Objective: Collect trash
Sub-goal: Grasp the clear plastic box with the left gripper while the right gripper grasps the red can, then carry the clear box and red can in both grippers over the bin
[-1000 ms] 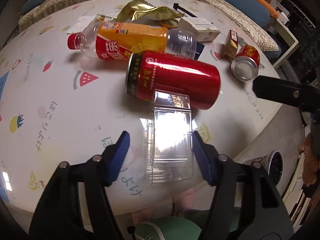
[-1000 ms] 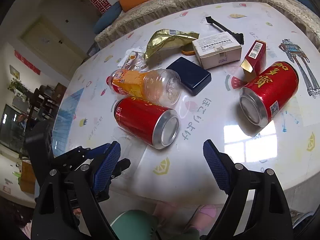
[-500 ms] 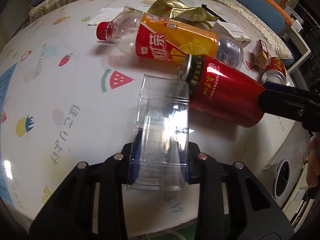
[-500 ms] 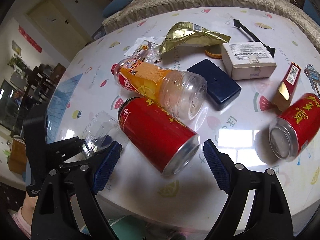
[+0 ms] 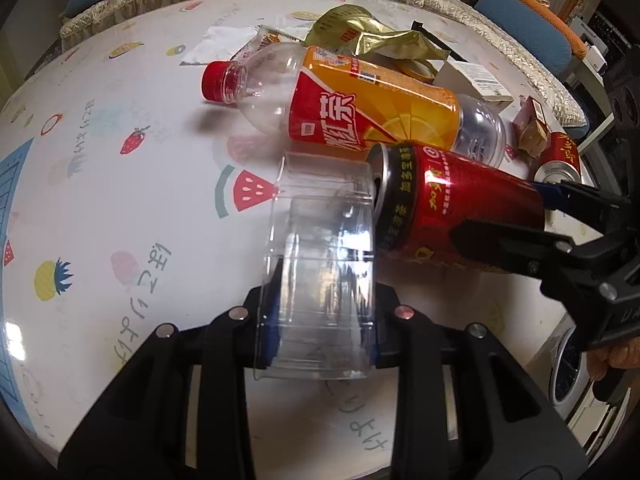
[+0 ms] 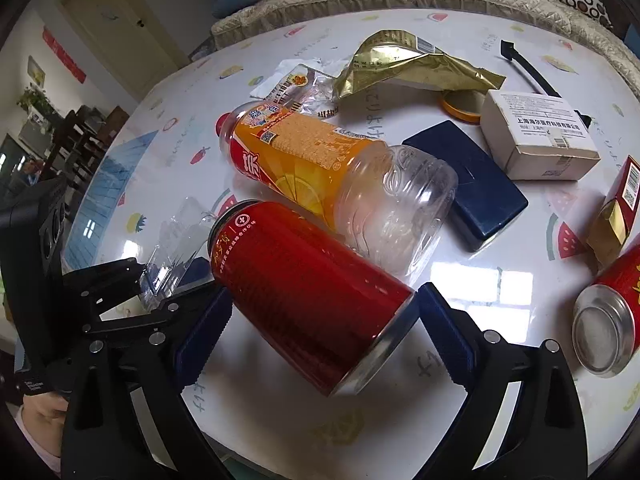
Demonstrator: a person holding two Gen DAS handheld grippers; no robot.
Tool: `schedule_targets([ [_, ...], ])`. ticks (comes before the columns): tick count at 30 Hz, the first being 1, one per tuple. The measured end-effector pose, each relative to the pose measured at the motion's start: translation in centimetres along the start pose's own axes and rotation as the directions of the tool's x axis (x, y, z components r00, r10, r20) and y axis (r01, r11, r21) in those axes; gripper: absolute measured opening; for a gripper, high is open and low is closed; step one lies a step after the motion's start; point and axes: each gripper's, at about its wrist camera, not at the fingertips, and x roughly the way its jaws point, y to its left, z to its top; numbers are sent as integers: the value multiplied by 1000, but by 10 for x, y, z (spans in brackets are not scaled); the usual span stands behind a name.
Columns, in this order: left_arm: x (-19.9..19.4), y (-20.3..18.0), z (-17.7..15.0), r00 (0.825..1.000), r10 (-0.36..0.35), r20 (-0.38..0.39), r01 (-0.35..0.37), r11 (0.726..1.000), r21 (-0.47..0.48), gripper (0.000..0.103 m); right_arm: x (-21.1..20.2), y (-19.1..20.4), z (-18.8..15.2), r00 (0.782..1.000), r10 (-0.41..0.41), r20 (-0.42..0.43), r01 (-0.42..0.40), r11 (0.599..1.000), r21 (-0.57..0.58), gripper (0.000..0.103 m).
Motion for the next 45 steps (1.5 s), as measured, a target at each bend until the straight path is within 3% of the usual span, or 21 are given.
schedule_targets([
  [6, 0, 4, 1, 1000, -11, 0, 11, 1000, -11, 29, 13, 12, 4, 1000, 18, -19, -19, 999, -45, 96],
  [8, 0, 5, 1, 1000, 0, 5, 0, 1000, -11, 29, 17, 19, -2, 1000, -5, -21, 3, 997, -77, 93],
  [10, -1, 7, -1, 1000, -6, 9, 6, 1000, -15, 29, 18, 18, -7, 999, 30, -32, -32, 997, -64, 85],
  [13, -3, 6, -3, 1000, -6, 10, 6, 1000, -15, 29, 13, 19, -11, 1000, -3, -23, 1, 998, -69, 77],
  [19, -18, -2, -6, 999, 8, 43, -8, 1000, 0, 29, -5, 15, -15, 1000, 12, -9, -12, 999, -39, 72],
  [28, -55, -23, -1, 995, 13, 98, -17, 999, 48, 29, -52, 7, -23, 996, 63, 59, -64, 998, 7, 67],
  [35, -62, -49, 2, 995, -4, 104, -5, 996, 84, 29, -78, -15, -30, 995, 28, 98, -34, 997, 63, 64],
  [39, -52, -63, -3, 996, -14, 89, 5, 995, 99, 29, -67, -30, -45, 998, 2, 60, -7, 996, 88, 64],
  [45, -44, -66, -9, 998, -11, 69, 3, 993, 114, 29, -65, -30, -63, 999, 27, 38, -30, 998, 64, 64],
])
